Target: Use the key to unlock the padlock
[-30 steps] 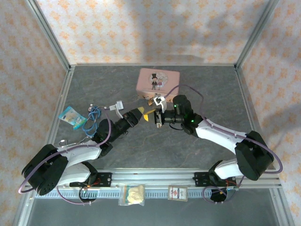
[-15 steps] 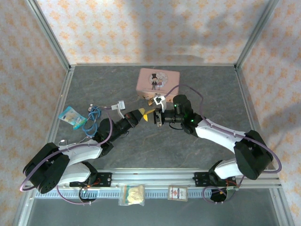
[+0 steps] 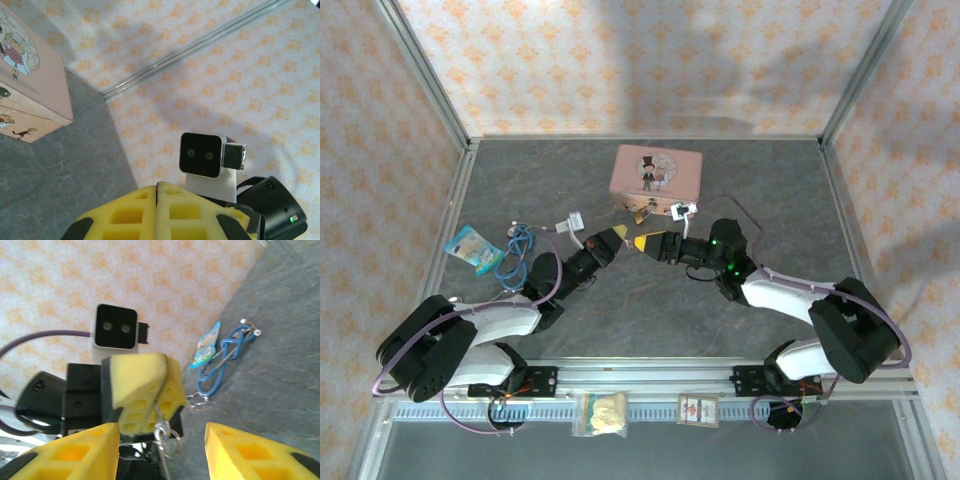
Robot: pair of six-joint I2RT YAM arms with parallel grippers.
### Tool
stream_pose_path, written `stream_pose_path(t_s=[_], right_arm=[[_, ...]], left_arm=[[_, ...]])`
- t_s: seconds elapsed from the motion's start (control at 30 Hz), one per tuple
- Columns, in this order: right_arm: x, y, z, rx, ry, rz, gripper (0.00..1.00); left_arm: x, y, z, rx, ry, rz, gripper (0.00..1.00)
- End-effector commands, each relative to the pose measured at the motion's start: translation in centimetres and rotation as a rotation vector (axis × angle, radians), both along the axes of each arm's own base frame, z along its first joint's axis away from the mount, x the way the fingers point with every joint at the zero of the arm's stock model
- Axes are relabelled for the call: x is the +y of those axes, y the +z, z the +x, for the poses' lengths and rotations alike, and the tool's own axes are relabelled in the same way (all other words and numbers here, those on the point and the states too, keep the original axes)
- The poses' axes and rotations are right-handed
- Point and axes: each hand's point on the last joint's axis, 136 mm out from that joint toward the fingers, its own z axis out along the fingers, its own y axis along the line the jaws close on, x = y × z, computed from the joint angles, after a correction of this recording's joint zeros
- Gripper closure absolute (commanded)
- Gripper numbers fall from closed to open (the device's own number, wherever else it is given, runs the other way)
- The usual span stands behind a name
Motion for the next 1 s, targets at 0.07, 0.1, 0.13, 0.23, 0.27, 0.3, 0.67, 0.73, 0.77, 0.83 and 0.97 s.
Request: stream_pose_path(t_s=[0.07, 0.1, 0.13, 0.23, 0.27, 0.3, 0.67, 0.73, 0.77, 0.83, 0.97], right_arm=[[0.4, 3.0, -0.8, -0.03, 0.028, 0.135, 0.52], [0.5, 2.7, -0.8, -0.022, 0.028, 0.131, 0.52], [0.7, 2.5, -0.8, -0.016, 0.031, 0.129, 0.52], [1.0, 2.1, -0.7, -0.004, 0.034, 0.127, 0.53], [1.2, 1.9, -0.7, 0.001, 0.037, 0.124, 0.53], [1.4, 1.7, -0.7, 0.008, 0.042, 0.118, 0.54], [1.8, 1.6, -0.9, 0.018, 0.052, 0.127, 0.86], [1.8, 1.6, -0.9, 0.015, 0.055, 0.127, 0.96], [1.8, 1.6, -0.9, 0.013, 0.057, 0.129, 1.0], [1.7, 1.4, -0.7, 0.012, 0.044, 0.117, 1.0], [0.8, 0.1, 0.6, -0.003, -0.024, 0.029, 1.0]], left_arm=[[0.0, 1.6, -0.3, -0.048, 0.003, -0.061, 1.0], [-0.1, 1.7, -0.4, -0.051, 0.001, -0.063, 1.0], [-0.1, 1.8, -0.4, -0.051, 0.0, -0.066, 1.0], [-0.1, 2.0, -0.5, -0.056, 0.001, -0.071, 1.0], [-0.1, 2.1, -0.5, -0.057, 0.002, -0.072, 1.0], [-0.1, 2.1, -0.5, -0.057, 0.002, -0.072, 1.0], [0.3, 1.8, -0.7, -0.053, 0.017, -0.076, 1.0], [0.3, 1.8, -0.7, -0.053, 0.018, -0.077, 1.0], [0.3, 1.8, -0.7, -0.052, 0.017, -0.076, 1.0], [0.3, 1.8, -0.7, -0.052, 0.017, -0.076, 1.0], [0.8, 0.9, -0.2, -0.038, 0.049, -0.038, 0.71]])
